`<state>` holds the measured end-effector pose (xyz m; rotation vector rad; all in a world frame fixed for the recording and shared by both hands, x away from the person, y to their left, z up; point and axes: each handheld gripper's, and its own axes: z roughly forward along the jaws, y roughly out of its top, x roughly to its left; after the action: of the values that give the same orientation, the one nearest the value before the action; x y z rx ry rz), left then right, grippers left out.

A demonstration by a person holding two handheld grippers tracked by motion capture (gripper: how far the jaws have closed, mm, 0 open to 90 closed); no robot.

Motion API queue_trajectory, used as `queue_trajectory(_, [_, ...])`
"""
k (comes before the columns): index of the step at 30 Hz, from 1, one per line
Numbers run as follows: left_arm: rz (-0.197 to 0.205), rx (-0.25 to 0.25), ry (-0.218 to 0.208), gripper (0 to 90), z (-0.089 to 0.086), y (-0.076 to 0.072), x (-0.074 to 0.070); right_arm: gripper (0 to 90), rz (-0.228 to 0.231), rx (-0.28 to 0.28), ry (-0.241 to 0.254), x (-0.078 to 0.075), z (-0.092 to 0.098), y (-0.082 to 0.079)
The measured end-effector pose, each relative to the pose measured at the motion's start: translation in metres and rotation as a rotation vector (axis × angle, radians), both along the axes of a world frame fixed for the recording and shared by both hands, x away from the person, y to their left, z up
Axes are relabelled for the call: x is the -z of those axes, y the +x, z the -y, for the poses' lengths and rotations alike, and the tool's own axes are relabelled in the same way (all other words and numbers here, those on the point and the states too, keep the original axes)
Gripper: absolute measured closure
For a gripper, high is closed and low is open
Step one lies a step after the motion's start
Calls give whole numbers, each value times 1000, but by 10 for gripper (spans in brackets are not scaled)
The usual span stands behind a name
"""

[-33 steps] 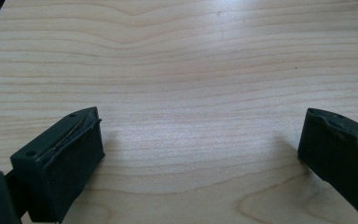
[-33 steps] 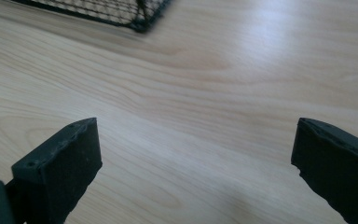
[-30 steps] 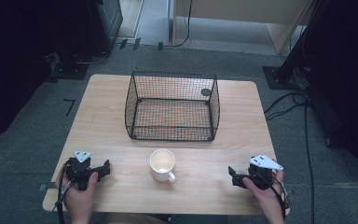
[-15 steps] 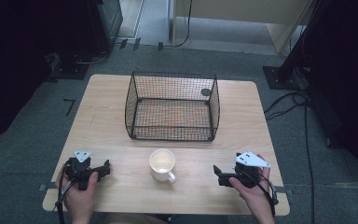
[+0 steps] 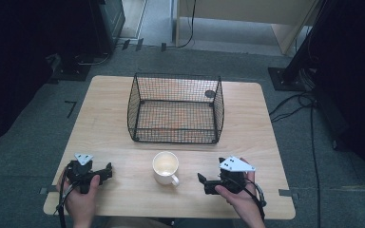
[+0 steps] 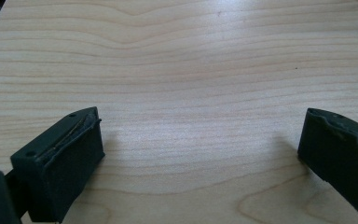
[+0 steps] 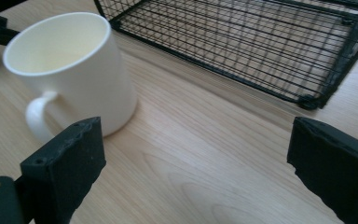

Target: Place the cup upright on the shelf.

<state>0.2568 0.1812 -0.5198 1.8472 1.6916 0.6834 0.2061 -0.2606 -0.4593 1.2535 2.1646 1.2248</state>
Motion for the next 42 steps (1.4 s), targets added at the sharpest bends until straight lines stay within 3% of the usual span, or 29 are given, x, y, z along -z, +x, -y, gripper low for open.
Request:
queue_trajectory(9, [0,0,0,1,0,0,0,72,-18,-80,38,3,-24,-3])
queue_trajectory(12, [0,0,0,1,0,0,0,130,-15,-87,46,4,-32,-4])
queue_trajectory(21, [0,0,1,1,0,0,0,160,-30,-133,50,8,-51,-6])
queue_trajectory(35, [0,0,0,1,0,0,0,420,-44,-161,-1,19,-77,-9])
queue_trajectory(37, [0,0,1,1,0,0,0,501,-46,-153,-7,21,-80,-9])
queue_trajectory(42, [0,4,2,1,0,0,0,605,-51,-175,9,24,-81,-7])
